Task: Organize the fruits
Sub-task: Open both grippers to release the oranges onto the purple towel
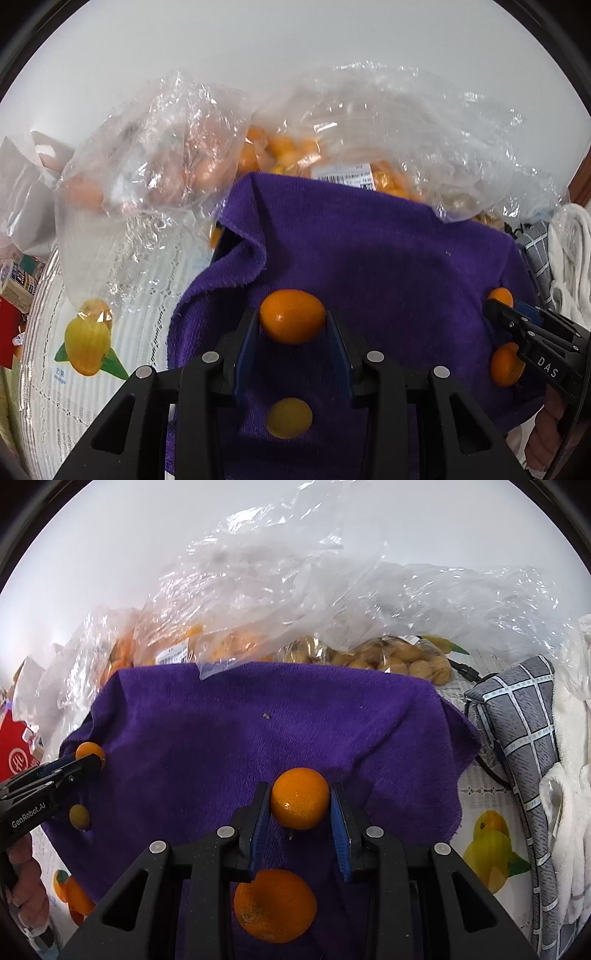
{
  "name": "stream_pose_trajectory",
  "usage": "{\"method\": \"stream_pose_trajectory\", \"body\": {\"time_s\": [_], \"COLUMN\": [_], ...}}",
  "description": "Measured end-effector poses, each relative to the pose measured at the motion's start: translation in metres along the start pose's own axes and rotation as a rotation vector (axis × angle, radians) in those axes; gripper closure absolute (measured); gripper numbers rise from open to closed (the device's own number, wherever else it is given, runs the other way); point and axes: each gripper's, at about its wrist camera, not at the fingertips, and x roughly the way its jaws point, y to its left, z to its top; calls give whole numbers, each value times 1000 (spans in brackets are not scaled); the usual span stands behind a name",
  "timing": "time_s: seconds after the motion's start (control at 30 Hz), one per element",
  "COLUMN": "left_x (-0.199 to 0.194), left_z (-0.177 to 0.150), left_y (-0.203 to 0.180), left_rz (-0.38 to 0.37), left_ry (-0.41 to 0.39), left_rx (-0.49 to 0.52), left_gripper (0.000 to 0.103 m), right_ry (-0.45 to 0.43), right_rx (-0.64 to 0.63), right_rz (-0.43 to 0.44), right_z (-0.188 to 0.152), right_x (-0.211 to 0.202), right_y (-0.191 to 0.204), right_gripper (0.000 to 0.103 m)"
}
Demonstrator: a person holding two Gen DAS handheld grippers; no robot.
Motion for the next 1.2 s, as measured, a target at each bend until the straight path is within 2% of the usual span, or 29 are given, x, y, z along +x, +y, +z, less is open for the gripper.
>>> {"method": "stream_pose_trajectory", "body": {"time_s": [0.07, 0.13, 0.33, 0.53, 0.6, 0.7, 0.8, 0.93, 1.13, 1.2], "left_x": [2, 5, 7, -3, -10, -21, -34, -48, -76, -85], "left_z": [-1, -2, -3, 1, 3, 6, 9, 13, 16, 17], "left_y": [-2, -4, -6, -9, -8, -7, -5, -3, -4, -5], "left_rz": [8, 17, 23, 11, -4, -3, 0, -37, -59, -89], "left_ry": [7, 14, 26, 0, -11, -34, -76, -107, -174, -183], "left_rx": [7, 13, 16, 17, 10, 5, -3, -13, 11, 13], "left_gripper": [67, 67, 67, 59, 57, 56, 56, 56, 56, 56], "right_ry": [6, -5, -72, -123, -123, -148, -151, -139, -127, -126], "right_rx": [-6, -13, -59, -29, -41, -40, -4, -4, 28, 41], "right_rz": [-7, -8, -26, -14, -34, -88, -78, -114, -99, -94], "right_z": [-1, 0, 0, 3, 5, 4, -2, -9, -27, -34], "right_x": [1, 0, -15, -32, -37, -47, -58, -76, -102, -110], "right_y": [2, 4, 13, 10, 13, 17, 18, 20, 15, 14], "right_gripper": [69, 59, 47, 47, 47, 47, 47, 47, 47, 47]}}
